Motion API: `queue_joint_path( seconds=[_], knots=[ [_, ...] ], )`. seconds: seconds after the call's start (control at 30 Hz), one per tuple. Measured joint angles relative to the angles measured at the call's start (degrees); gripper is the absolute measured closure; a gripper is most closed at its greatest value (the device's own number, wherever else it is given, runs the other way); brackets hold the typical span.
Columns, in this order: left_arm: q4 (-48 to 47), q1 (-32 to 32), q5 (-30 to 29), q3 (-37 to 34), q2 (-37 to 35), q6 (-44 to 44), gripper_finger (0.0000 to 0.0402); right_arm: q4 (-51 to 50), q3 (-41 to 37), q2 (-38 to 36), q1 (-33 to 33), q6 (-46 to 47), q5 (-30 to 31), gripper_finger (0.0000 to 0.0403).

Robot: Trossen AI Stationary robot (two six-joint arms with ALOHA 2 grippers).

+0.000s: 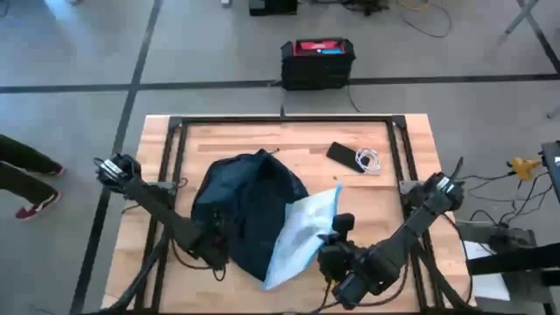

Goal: Unpack backpack
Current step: Put the white zip bag into the black backpack

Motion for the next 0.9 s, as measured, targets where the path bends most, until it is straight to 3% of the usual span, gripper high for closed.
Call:
queue_joint_path(
  seconds=[0.13,0.2,0.4,0.57,0.67,0.9],
  knots=[
    [-0.1,1.9,1.7,-1.1,0.0,-3.9,0.0363,0.0,0.0,0.0,0.1,-0.9,2.2,0.0403],
    [0.0,2.0,2.0,-1.1,0.0,-4.9,0.0390,0.0,0.0,-0.2,0.1,-1.6,3.1,0.0403],
    [-0.4,0.1,1.6,3.7,-0.1,-5.6,0.0400,0.1,0.0,-2.5,0.1,-4.9,7.4,0.0403],
    [-9.2,-4.2,-6.5,13.2,-0.7,-5.6,0.0401,2.9,0.0,-5.3,-1.7,-11.7,7.3,0.0403],
    [-17.7,-7.3,-13.4,19.3,-0.9,-7.6,0.0401,8.5,0.0,-7.1,-4.0,-21.3,1.5,0.0403],
    [-26.5,-10.8,-20.0,29.0,-1.8,-7.9,0.0401,23.3,0.0,-7.9,-15.0,-38.9,-25.1,0.0403]
  ],
)
